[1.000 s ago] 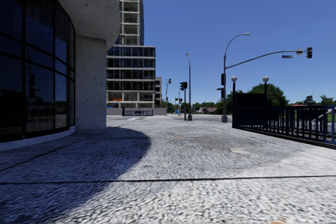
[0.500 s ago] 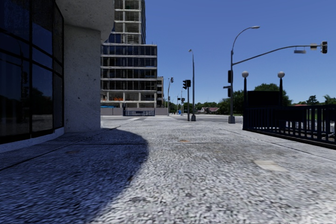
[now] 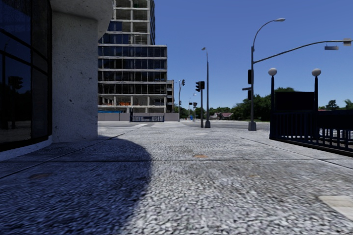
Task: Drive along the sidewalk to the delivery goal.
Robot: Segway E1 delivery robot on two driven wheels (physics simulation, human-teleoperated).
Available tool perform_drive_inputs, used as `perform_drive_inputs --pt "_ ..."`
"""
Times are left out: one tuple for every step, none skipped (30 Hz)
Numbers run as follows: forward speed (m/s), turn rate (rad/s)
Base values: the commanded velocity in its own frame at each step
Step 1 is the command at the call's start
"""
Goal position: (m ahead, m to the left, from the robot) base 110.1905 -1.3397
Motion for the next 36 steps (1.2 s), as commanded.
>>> perform_drive_inputs --pt "2.0 0.0" --pt "2.0 0.0" --pt "2.0 0.0" --pt "2.0 0.0" --pt "2.0 0.0" --pt "2.0 0.0" --pt "2.0 0.0" --pt "2.0 0.0" --pt "2.0 0.0" --pt "2.0 0.0" --pt "2.0 0.0" --pt "2.0 0.0" --pt "2.0 0.0" --pt "2.0 0.0" --pt "2.0 0.0" --pt "2.0 0.0" --pt "2.0 0.0" --pt "2.0 0.0" --pt "2.0 0.0" --pt "2.0 0.0" --pt "2.0 0.0" --pt "2.0 0.0" --pt "2.0 0.0" --pt "2.0 0.0" --pt "2.0 0.0" --pt "2.0 0.0" --pt "2.0 0.0" --pt "2.0 0.0" --pt "2.0 0.0" --pt "2.0 0.0" --pt "2.0 0.0" --pt "2.0 0.0" --pt "2.0 0.0" --pt "2.0 0.0" --pt "2.0 0.0" --pt "2.0 0.0"
